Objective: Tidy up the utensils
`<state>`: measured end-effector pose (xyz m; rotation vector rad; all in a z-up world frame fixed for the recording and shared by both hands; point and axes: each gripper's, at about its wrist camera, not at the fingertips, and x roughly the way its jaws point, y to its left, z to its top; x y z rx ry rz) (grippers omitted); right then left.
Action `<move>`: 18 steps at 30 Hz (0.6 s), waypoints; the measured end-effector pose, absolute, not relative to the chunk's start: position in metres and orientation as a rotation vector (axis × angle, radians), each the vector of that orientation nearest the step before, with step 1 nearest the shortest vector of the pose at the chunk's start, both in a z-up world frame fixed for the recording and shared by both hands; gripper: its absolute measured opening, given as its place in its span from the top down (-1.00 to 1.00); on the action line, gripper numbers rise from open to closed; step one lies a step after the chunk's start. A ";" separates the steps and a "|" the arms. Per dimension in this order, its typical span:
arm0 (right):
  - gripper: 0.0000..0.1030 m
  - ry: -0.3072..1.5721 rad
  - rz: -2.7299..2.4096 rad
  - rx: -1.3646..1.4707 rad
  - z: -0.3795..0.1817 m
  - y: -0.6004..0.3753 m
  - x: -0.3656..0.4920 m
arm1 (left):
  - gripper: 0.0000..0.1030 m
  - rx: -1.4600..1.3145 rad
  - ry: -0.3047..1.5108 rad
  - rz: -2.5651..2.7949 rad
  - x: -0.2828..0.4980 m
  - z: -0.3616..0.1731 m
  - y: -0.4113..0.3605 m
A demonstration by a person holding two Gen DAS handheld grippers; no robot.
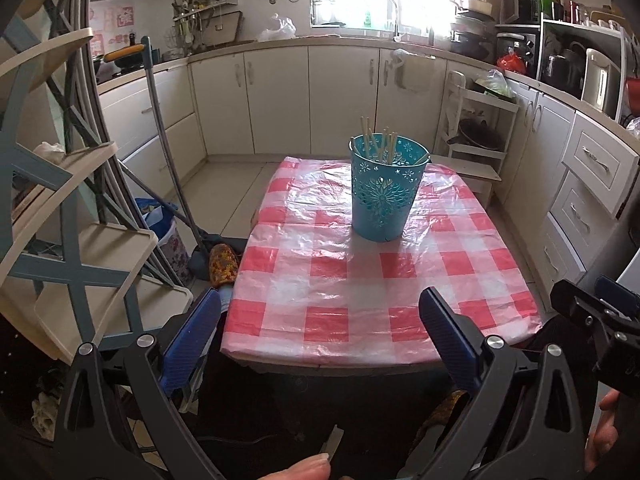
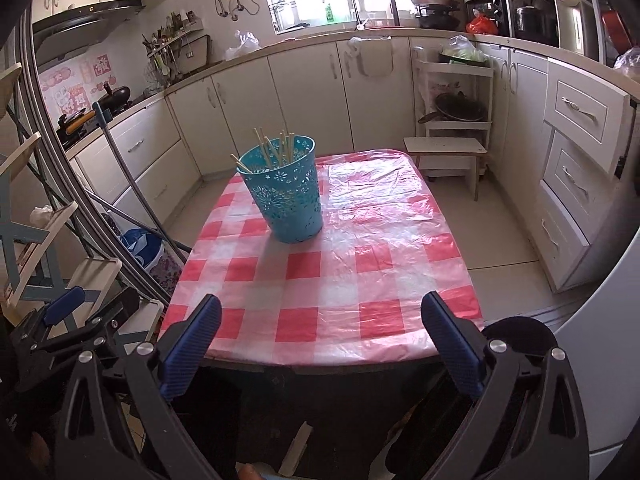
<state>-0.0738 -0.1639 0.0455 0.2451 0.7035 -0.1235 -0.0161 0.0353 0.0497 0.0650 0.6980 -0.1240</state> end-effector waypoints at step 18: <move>-0.85 0.681 -0.110 0.248 0.032 -0.137 -0.128 | -0.85 0.121 0.660 -0.093 -0.059 0.061 0.035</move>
